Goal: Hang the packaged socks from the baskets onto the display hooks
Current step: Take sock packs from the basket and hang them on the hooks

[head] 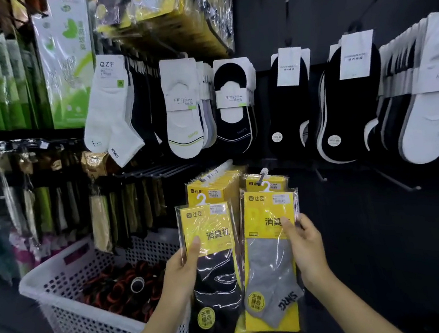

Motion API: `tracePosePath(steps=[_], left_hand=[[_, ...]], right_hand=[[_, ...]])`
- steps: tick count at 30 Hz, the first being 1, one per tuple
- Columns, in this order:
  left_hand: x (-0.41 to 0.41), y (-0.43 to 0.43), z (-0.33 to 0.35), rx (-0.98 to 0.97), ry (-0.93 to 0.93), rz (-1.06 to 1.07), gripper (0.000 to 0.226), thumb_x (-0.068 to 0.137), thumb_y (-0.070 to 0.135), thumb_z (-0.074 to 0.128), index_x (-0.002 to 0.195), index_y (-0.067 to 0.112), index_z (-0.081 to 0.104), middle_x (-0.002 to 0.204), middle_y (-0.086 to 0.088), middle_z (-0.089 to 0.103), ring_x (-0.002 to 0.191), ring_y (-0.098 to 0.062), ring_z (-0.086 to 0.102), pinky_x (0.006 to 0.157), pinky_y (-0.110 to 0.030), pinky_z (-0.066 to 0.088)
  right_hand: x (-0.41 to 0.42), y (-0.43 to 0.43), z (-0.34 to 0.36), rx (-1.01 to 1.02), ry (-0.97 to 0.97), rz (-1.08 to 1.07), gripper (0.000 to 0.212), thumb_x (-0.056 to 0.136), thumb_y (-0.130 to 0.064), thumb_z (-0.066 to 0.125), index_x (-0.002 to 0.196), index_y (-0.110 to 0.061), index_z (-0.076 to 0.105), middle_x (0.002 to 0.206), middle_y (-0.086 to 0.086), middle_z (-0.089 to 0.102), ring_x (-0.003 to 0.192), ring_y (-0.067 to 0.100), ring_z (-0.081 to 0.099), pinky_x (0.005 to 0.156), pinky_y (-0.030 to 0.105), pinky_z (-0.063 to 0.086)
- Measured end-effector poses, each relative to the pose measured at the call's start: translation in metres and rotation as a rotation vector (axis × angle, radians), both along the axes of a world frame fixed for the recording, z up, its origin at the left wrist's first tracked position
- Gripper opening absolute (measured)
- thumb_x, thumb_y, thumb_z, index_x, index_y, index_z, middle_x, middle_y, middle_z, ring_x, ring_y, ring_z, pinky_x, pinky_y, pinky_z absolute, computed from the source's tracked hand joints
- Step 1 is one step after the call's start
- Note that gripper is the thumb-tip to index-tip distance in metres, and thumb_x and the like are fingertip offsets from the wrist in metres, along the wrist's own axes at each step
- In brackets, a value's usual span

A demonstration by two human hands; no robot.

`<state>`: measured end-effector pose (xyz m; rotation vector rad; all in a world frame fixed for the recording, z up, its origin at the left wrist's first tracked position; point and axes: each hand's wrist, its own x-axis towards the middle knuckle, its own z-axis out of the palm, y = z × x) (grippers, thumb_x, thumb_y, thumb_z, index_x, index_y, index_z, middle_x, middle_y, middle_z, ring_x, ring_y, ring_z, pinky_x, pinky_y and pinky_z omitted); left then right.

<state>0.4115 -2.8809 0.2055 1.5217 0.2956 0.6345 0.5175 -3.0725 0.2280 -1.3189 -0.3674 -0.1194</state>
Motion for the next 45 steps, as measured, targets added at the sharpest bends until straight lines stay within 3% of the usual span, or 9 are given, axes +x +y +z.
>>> tracePosePath(steps=[5, 11, 15, 19, 22, 24, 34, 40, 45], left_hand=[[0.001, 0.008, 0.004, -0.006, -0.004, 0.012, 0.014, 0.090, 0.048, 0.050, 0.084, 0.035, 0.051, 0.085, 0.023, 0.050, 0.087, 0.007, 0.047, 0.094, -0.022, 0.029], [0.000, 0.017, 0.001, 0.056, -0.006, 0.060, 0.033, 0.088, 0.050, 0.051, 0.071, 0.023, 0.045, 0.076, 0.009, 0.045, 0.064, 0.002, 0.041, 0.068, -0.015, 0.036], [0.001, 0.015, 0.001, 0.077, -0.011, 0.096, 0.046, 0.087, 0.046, 0.054, 0.050, 0.026, 0.037, 0.042, 0.013, 0.037, 0.042, 0.002, 0.037, 0.067, -0.026, 0.038], [0.005, 0.020, -0.005, 0.088, -0.026, 0.070, 0.036, 0.087, 0.050, 0.052, 0.078, 0.015, 0.052, 0.075, 0.000, 0.049, 0.072, -0.011, 0.046, 0.065, -0.018, 0.035], [0.004, 0.018, -0.007, 0.058, -0.036, 0.045, 0.051, 0.085, 0.051, 0.052, 0.076, 0.001, 0.055, 0.069, -0.002, 0.050, 0.073, -0.017, 0.047, 0.067, -0.018, 0.038], [0.006, 0.014, -0.007, 0.030, -0.034, 0.041, 0.038, 0.086, 0.049, 0.053, 0.082, 0.014, 0.067, 0.072, 0.011, 0.063, 0.075, -0.008, 0.056, 0.070, -0.014, 0.042], [0.018, -0.021, -0.002, -0.077, -0.063, -0.021, 0.022, 0.085, 0.036, 0.064, 0.098, 0.020, 0.071, 0.093, 0.006, 0.075, 0.090, -0.008, 0.069, 0.080, -0.023, 0.049], [0.018, -0.032, 0.004, -0.016, -0.118, 0.015, 0.025, 0.074, 0.030, 0.076, 0.095, 0.018, 0.070, 0.083, 0.009, 0.075, 0.076, -0.005, 0.071, 0.059, -0.011, 0.051], [0.015, -0.030, 0.009, 0.034, -0.106, 0.030, 0.036, 0.091, 0.043, 0.049, 0.079, 0.014, 0.065, 0.069, 0.001, 0.068, 0.061, -0.012, 0.063, 0.054, -0.008, 0.045]], right_hand=[[0.022, 0.004, 0.008, -0.053, 0.028, -0.019, 0.009, 0.094, -0.021, 0.058, 0.094, -0.014, 0.064, 0.095, 0.011, 0.073, 0.089, 0.027, 0.070, 0.075, 0.038, 0.058], [0.049, 0.017, 0.007, -0.068, 0.132, -0.024, 0.015, 0.092, -0.021, 0.062, 0.093, -0.006, 0.064, 0.101, 0.018, 0.070, 0.090, 0.029, 0.068, 0.087, 0.048, 0.054], [0.070, 0.025, 0.005, -0.009, 0.281, -0.098, 0.018, 0.086, -0.024, 0.070, 0.080, -0.009, 0.063, 0.097, 0.015, 0.070, 0.086, 0.026, 0.067, 0.083, 0.043, 0.056], [0.088, 0.029, -0.004, -0.010, 0.370, -0.185, 0.031, 0.080, -0.028, 0.077, 0.097, -0.005, 0.065, 0.096, 0.009, 0.069, 0.089, 0.023, 0.067, 0.079, 0.036, 0.057], [0.094, 0.024, -0.017, -0.073, 0.391, -0.278, 0.026, 0.082, -0.021, 0.075, 0.100, -0.005, 0.064, 0.103, 0.014, 0.067, 0.097, 0.028, 0.065, 0.089, 0.043, 0.054], [0.092, 0.018, -0.026, -0.098, 0.396, -0.309, 0.028, 0.083, -0.018, 0.073, 0.104, -0.004, 0.063, 0.105, 0.016, 0.067, 0.095, 0.027, 0.064, 0.090, 0.042, 0.054], [0.002, 0.016, -0.017, -0.247, 0.162, 0.282, 0.032, 0.087, -0.038, 0.061, 0.109, -0.015, 0.062, 0.097, 0.006, 0.071, 0.083, 0.019, 0.070, 0.071, 0.027, 0.055], [-0.018, 0.014, -0.014, -0.180, 0.140, 0.213, 0.019, 0.085, -0.027, 0.068, 0.097, -0.011, 0.069, 0.098, 0.012, 0.073, 0.090, 0.026, 0.071, 0.080, 0.037, 0.058], [-0.022, 0.009, -0.009, -0.098, 0.154, 0.181, 0.018, 0.089, -0.021, 0.064, 0.104, -0.011, 0.068, 0.102, 0.008, 0.074, 0.097, 0.025, 0.070, 0.093, 0.044, 0.053]])
